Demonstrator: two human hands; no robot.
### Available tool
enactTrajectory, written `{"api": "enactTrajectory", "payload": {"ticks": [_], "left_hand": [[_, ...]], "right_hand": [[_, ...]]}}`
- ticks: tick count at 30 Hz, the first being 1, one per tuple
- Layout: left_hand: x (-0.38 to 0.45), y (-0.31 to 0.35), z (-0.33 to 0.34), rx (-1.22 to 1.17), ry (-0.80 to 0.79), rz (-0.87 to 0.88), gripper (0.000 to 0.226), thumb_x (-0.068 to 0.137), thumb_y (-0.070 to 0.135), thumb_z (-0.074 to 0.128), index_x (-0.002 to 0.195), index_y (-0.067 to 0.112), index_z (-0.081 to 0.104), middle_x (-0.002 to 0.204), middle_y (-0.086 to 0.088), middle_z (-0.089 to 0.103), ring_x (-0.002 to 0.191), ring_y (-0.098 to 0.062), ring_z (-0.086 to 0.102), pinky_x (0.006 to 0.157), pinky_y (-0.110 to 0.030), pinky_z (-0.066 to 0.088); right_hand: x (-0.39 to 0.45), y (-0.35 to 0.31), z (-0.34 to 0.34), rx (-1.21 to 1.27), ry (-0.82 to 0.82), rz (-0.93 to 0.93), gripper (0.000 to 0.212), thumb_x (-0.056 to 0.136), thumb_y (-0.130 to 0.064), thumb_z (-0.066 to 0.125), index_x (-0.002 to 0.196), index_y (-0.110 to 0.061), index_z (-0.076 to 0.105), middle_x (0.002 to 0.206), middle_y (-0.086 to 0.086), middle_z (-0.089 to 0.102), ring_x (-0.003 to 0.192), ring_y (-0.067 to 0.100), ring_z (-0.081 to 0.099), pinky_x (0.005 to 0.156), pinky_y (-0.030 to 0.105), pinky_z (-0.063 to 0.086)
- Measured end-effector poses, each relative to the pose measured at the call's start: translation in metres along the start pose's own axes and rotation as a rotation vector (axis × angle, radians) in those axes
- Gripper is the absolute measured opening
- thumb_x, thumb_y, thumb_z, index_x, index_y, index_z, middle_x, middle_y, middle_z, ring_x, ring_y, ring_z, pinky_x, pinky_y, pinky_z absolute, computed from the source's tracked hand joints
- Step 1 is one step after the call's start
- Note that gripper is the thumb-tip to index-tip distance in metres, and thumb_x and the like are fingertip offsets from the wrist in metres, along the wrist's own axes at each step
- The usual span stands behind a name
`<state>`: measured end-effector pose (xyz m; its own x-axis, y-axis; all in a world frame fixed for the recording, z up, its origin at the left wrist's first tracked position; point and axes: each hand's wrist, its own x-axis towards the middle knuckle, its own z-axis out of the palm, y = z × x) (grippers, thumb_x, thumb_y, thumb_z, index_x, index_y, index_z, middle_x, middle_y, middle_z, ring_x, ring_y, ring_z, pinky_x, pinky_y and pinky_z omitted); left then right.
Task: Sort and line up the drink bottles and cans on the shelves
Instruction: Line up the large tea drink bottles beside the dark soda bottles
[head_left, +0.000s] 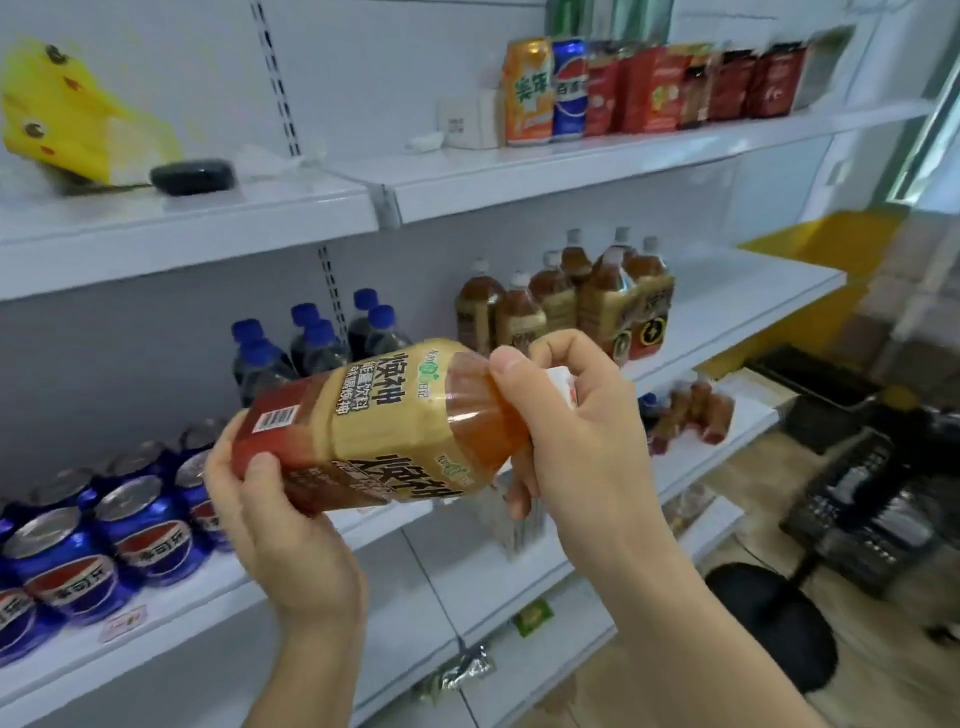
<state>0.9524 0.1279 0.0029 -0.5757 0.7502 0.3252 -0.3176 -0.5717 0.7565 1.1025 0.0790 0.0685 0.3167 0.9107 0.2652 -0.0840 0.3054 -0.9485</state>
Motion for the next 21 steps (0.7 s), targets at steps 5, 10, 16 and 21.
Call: {"api": "enactTrajectory", "payload": {"ticks": [5,10,16,21], "left_hand": [[-0.046,-0.053,0.067,0.106,-0.127,-0.183,0.031,0.105,0.016,0.041,0.133,0.020,0.054,0.112,0.004,0.065,0.095,-0.004,0.066,0.074,-0.022,0.055],[-0.081,-0.113,0.132,0.070,-0.175,-0.339,0.028,0.107,0.011,0.037,0.130,0.015,0.053,0.103,0.001,0.063,0.080,0.002,0.066,0.061,-0.014,0.051],[-0.100,-0.206,0.217,0.020,-0.183,-0.530,0.033,0.108,0.011,0.032,0.136,0.011,0.050,0.111,0.003,0.063,0.083,0.006,0.066,0.069,-0.015,0.053],[-0.108,-0.261,0.275,0.110,-0.380,-0.610,0.032,0.111,0.022,0.034,0.137,0.031,0.050,0.130,0.012,0.059,0.114,0.000,0.060,0.087,-0.022,0.051]], "right_hand": [[0.029,0.025,-0.087,-0.030,0.255,0.021,0.028,0.097,-0.031,0.065,0.083,-0.012,0.049,0.068,0.007,0.049,0.045,0.014,0.044,0.037,0.026,0.036],[0.063,0.047,-0.150,-0.085,0.436,-0.060,0.029,0.094,-0.036,0.071,0.076,-0.022,0.053,0.063,0.000,0.051,0.050,0.018,0.044,0.042,0.025,0.035],[0.140,0.051,-0.203,-0.398,0.468,-0.259,0.023,0.092,-0.026,0.075,0.079,-0.014,0.058,0.066,-0.001,0.060,0.055,0.006,0.053,0.049,0.021,0.043],[0.215,0.041,-0.240,-0.606,0.419,-0.358,0.021,0.088,-0.030,0.075,0.079,-0.017,0.060,0.072,-0.005,0.063,0.063,0.012,0.059,0.052,0.025,0.046]]}}
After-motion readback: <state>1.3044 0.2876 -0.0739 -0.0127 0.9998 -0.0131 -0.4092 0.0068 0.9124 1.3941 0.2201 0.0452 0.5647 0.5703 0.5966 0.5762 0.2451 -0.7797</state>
